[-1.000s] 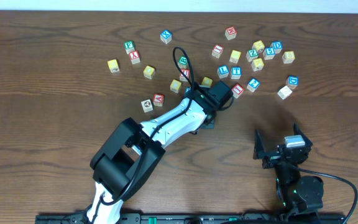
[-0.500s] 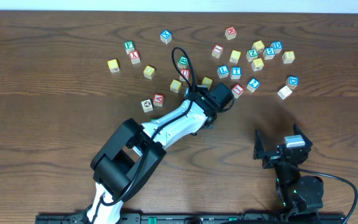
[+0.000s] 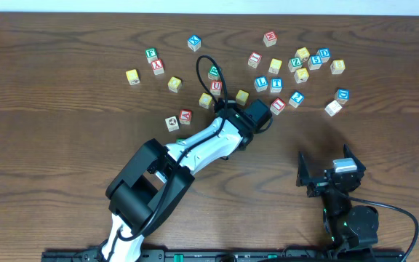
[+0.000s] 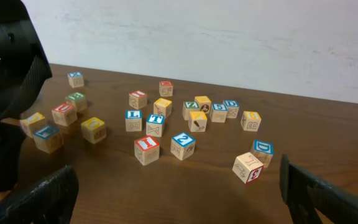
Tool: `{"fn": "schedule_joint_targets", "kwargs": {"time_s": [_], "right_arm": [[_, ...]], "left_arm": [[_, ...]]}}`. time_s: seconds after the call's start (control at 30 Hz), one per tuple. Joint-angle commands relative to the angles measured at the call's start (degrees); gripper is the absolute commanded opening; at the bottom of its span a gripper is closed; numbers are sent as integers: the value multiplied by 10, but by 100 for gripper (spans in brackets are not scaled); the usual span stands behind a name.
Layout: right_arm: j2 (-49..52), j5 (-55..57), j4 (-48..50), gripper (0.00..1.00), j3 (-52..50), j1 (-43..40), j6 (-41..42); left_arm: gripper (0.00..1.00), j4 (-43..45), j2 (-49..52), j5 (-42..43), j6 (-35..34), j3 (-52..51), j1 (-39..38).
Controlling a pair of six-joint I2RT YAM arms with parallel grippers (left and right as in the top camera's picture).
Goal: Spell out NEURIPS
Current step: 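Carry the R block to the right of the U block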
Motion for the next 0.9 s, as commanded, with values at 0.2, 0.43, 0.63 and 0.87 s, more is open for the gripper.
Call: {"fn": "schedule_joint_targets", "kwargs": {"time_s": [0.2, 0.43, 0.63, 0.87], "right_arm": [[-2, 5, -2, 99, 0, -4, 7], [-2, 5, -2, 99, 0, -4, 7], [-2, 5, -2, 99, 0, -4, 7], [-2, 5, -2, 99, 0, -4, 7]], "left_arm": [[7, -10, 3, -21, -24, -14, 2], [7, -12, 3, -21, -25, -14, 2], [7, -19, 3, -21, -35, -14, 2], [7, -22, 3, -21, -36, -14, 2]]}}
